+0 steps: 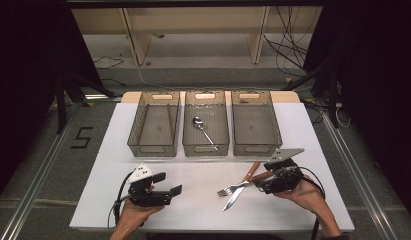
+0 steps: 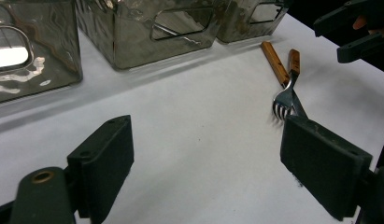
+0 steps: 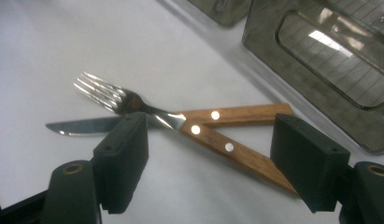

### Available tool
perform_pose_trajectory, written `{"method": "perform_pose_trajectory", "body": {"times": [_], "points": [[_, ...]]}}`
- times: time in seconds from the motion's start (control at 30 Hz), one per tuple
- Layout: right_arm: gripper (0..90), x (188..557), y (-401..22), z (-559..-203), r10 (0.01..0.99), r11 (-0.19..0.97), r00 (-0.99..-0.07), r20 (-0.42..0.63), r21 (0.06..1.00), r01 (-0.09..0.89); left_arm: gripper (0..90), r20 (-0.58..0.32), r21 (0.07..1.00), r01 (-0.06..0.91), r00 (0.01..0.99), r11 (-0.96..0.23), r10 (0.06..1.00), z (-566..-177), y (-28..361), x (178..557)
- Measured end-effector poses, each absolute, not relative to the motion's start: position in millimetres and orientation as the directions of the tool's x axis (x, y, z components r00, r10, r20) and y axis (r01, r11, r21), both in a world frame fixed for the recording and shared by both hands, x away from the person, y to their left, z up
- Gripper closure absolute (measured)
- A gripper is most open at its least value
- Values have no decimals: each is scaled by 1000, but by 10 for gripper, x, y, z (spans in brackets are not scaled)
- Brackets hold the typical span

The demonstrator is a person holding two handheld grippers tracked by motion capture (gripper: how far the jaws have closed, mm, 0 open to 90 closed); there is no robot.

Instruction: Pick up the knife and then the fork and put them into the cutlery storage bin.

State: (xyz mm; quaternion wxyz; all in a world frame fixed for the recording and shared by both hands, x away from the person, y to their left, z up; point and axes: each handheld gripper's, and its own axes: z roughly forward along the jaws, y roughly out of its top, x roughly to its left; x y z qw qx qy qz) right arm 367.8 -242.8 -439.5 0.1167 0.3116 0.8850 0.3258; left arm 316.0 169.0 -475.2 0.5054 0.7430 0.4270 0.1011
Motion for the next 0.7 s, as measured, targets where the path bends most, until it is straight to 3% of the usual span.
{"method": "perform_pose_trajectory", "body": {"times": [0.7], "points": [[385, 3824, -2259, -4520, 477, 797, -870, -128, 481, 366, 171, -280, 834, 535, 619, -133, 734, -4779, 1690, 3149]]}}
